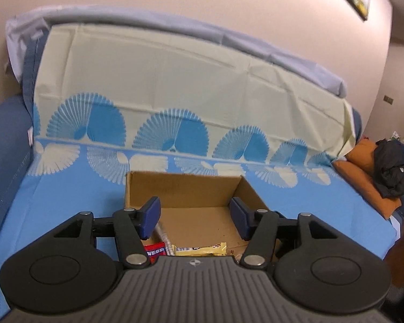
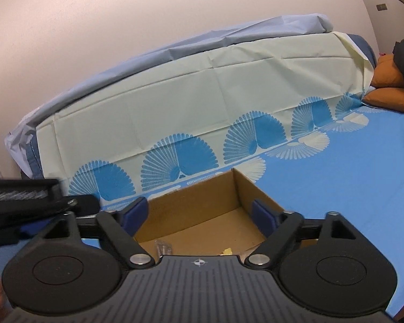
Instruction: Organize snacks
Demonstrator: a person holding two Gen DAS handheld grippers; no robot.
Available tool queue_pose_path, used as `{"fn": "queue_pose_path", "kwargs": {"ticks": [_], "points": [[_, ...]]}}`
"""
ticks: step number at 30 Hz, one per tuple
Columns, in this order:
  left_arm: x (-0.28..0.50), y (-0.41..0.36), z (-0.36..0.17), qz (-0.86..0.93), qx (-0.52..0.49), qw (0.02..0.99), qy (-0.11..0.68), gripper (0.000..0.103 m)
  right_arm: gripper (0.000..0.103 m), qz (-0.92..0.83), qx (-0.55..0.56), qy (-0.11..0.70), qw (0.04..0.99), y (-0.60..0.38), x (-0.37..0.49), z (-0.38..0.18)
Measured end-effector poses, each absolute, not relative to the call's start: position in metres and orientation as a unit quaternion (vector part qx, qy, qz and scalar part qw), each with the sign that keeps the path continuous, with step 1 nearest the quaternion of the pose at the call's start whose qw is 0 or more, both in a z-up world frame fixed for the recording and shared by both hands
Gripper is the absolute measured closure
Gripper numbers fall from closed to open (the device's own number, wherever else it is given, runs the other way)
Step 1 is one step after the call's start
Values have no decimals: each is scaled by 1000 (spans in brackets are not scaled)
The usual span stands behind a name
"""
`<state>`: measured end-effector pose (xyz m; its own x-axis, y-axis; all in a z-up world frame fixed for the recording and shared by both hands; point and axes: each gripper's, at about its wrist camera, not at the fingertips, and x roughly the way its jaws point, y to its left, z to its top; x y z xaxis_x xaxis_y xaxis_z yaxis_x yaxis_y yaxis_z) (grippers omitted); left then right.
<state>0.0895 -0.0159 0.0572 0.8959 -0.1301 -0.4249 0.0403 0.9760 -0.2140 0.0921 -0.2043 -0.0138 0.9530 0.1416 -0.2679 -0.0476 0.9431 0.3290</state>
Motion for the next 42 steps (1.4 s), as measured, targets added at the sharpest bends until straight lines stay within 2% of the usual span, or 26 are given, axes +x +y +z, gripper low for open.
{"fn": "queue_pose_path", "kwargs": {"ticks": [3, 10, 16, 20, 25, 30, 33, 38, 42], "points": [[49, -13, 58, -39, -76, 980, 180, 30, 17, 49, 160, 135, 977, -205, 86, -12], [-50, -20, 56, 12, -43, 994, 96, 29, 14, 45, 154, 82, 984, -214, 57, -7], [-120, -71, 56, -18, -19, 999, 42, 29, 9, 34, 151, 36, 987, -227, 30, -2], [-151, -108, 79, -77, -4, 997, 6, 30, 8, 19, 153, 17, 988, -238, 14, 1], [-166, -130, 126, -148, -19, 989, -21, 21, 5, -10, 165, 8, 986, -258, 3, 0], [-135, -121, 155, -159, -56, 985, 40, 20, 4, -24, 172, 21, 985, -275, 3, 0], [-97, -105, 153, -136, -54, 986, 84, 18, 3, -17, 168, 48, 984, -283, 8, 3], [-35, -70, 110, -63, -56, 981, 176, 18, 1, 42, 148, 128, 980, -290, 21, 15], [-9, -35, 59, 0, -76, 965, 253, 18, 1, 76, 108, 180, 975, -276, 28, -6]]}}
